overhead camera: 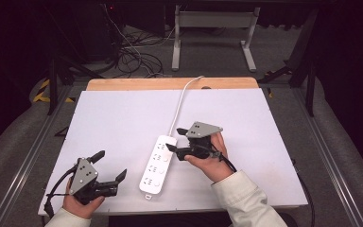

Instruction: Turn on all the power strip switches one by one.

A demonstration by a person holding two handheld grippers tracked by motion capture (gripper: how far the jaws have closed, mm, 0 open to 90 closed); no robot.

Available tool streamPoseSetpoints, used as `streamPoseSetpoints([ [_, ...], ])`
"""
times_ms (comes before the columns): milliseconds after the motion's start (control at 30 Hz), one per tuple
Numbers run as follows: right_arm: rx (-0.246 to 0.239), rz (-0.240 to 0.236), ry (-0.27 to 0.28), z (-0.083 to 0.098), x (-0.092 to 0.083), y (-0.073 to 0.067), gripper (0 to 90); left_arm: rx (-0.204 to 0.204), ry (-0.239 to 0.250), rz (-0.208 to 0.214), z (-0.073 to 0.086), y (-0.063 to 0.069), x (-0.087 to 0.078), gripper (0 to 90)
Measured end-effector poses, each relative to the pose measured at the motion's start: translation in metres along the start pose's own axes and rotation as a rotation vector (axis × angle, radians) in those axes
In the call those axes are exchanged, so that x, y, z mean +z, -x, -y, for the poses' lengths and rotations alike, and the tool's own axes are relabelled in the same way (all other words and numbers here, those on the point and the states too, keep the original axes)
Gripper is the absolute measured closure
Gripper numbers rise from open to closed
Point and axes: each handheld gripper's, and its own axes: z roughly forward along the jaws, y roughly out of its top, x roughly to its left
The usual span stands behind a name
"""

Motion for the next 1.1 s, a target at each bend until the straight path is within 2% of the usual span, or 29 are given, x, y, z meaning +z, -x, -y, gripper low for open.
streamPoseSetpoints([
  [233,0.031,0.0,0.03,-0.003,-0.026,0.007,27.8,-0.007,0.001,0.004,0.0,0.0,0.0,9.3],
  [333,0.033,0.008,0.035,-0.003,-0.036,0.009,26.1,0.002,-0.001,0.0,0.0,0.0,0.0,9.3],
  [433,0.038,0.009,0.037,-0.003,-0.045,0.011,24.9,-0.005,-0.001,0.004,0.0,0.0,0.0,9.3],
  [667,0.043,0.015,0.016,0.002,-0.062,0.016,22.0,-0.013,0.002,0.007,0.0,0.0,-0.001,9.3],
  [900,0.065,0.026,0.02,0.01,-0.08,0.022,20.9,-0.013,0.003,0.004,0.0,-0.001,-0.002,9.3],
  [967,0.073,0.029,0.005,0.013,-0.084,0.024,19.6,-0.011,0.002,0.001,0.0,-0.001,-0.002,9.3],
  [1100,0.06,0.036,-0.013,0.021,-0.092,0.027,19.7,-0.009,0.001,0.0,0.0,-0.001,-0.002,9.3],
])
